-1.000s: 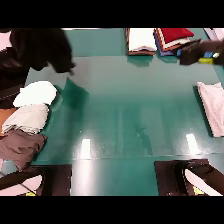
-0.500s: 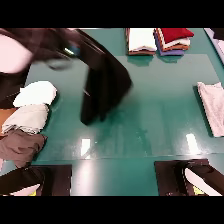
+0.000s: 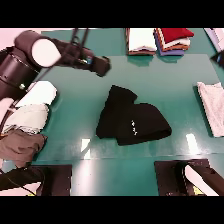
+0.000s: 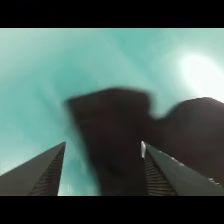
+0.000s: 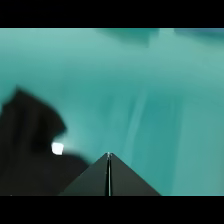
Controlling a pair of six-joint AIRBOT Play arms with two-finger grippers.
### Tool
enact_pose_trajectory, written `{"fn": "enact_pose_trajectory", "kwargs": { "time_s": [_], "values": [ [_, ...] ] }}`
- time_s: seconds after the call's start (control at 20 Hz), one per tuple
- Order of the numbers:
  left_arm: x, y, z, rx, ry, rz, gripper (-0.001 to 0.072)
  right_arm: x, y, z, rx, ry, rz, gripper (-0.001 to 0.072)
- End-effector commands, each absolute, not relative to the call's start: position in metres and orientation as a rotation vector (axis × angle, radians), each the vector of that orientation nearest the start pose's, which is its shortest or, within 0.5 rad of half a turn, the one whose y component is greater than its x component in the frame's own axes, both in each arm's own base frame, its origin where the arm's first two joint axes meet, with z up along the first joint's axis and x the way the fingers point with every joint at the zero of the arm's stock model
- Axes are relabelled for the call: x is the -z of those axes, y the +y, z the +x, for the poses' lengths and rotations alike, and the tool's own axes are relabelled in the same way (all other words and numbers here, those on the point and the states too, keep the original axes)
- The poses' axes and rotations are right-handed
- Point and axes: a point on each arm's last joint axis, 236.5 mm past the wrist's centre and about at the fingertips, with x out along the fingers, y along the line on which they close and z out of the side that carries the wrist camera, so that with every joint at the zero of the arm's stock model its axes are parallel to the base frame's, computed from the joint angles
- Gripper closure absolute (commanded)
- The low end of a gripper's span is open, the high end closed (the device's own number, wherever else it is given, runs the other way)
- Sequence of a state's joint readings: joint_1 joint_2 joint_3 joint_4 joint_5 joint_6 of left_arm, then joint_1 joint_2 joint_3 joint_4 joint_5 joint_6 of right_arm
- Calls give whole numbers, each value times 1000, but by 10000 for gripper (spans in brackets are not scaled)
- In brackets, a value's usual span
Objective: Fold the shirts.
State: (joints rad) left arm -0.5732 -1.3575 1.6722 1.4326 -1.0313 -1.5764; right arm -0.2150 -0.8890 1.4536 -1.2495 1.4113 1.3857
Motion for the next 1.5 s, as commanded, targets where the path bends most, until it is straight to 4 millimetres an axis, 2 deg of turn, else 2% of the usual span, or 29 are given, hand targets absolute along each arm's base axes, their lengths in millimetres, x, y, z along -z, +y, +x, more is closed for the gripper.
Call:
{"fn": "enact_pose_trajectory", "kwargs": {
  "time_s": [0.0, 0.1, 0.2, 0.3, 0.4, 0.55, 0.75, 0.9, 0.95, 1.0, 1.15, 1.2, 1.25, 1.35, 1.45],
  "values": [
    [-152, -217, 427, 473, 925, -2, 138, -159, -10, 296, -101, 1013, 192, 693],
    [-104, -205, 416, 475, 1051, -58, 139, -110, -6, 279, -103, 1130, 246, 693],
    [-50, -212, 393, 512, 1175, -125, 139, -84, 9, 274, -151, 1181, 317, 693],
    [1, -225, 365, 550, 1288, -198, 139, -76, 27, 281, -214, 1174, 397, 693],
    [39, -237, 342, 576, 1376, -272, 139, -79, 39, 291, -260, 1151, 451, 693],
    [68, -254, 323, 600, 1435, -282, 139, -84, 44, 302, -274, 1111, 486, 693],
    [73, -284, 316, 639, 1404, -255, 139, -85, 44, 303, -272, 1105, 487, 694],
    [72, -295, 313, 654, 1390, -251, 142, -85, 43, 303, -271, 1105, 487, 693],
    [72, -297, 314, 655, 1384, -253, 234, -85, 43, 303, -271, 1104, 486, 693],
    [71, -297, 316, 652, 1374, -257, 279, -85, 43, 303, -271, 1104, 486, 693],
    [70, -297, 323, 642, 1347, -261, 283, -85, 43, 303, -271, 1105, 486, 693],
    [70, -297, 324, 640, 1341, -260, 406, -85, 43, 303, -271, 1106, 485, 693],
    [67, -295, 328, 638, 1332, -259, 665, -85, 43, 303, -271, 1106, 485, 693],
    [50, -285, 348, 630, 1285, -252, 685, -84, 43, 302, -270, 1111, 481, 694],
    [15, -264, 378, 607, 1190, -238, 685, -76, 35, 296, -248, 1144, 437, 693]
  ]
}}
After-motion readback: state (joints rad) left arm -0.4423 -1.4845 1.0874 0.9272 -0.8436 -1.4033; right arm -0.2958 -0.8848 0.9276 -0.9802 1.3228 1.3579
